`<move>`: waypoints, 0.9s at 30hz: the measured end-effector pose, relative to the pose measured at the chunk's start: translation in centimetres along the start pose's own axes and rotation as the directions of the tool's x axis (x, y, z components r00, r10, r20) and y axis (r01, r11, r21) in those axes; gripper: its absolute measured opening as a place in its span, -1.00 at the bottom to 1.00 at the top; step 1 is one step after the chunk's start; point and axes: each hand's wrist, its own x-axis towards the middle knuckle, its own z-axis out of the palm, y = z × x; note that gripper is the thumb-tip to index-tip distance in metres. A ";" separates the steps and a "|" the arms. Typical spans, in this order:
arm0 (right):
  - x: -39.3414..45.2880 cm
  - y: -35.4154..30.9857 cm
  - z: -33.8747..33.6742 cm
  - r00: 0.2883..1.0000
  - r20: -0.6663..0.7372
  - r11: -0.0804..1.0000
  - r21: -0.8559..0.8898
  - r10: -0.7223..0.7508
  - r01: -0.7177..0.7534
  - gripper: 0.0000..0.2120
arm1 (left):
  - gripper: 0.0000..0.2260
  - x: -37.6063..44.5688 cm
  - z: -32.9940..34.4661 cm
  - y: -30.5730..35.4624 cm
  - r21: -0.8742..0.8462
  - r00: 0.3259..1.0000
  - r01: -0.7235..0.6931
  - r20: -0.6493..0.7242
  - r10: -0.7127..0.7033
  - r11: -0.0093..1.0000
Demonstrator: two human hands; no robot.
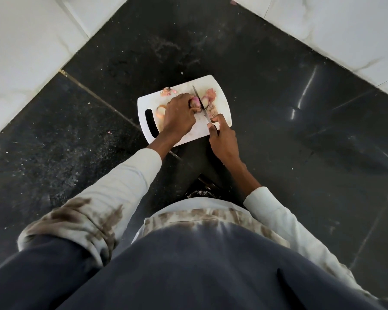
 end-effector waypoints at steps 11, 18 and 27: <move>4.0 1.1 -4.2 0.943 -0.332 1.000 -0.010 0.015 -0.019 -0.61 | -0.76 -0.2 -0.4 0.1 -0.034 1.000 0.010 0.010 -0.009 0.999; 5.2 1.8 -4.6 0.935 -0.348 0.994 -0.056 0.068 -0.093 -0.71 | -0.75 -0.3 -0.2 0.1 -0.020 1.000 0.005 -0.005 -0.005 1.000; 6.5 2.1 -4.9 0.937 -0.342 0.982 -0.142 0.069 -0.124 -0.77 | -0.73 -0.1 -0.3 0.2 -0.003 1.000 0.013 0.009 -0.013 1.000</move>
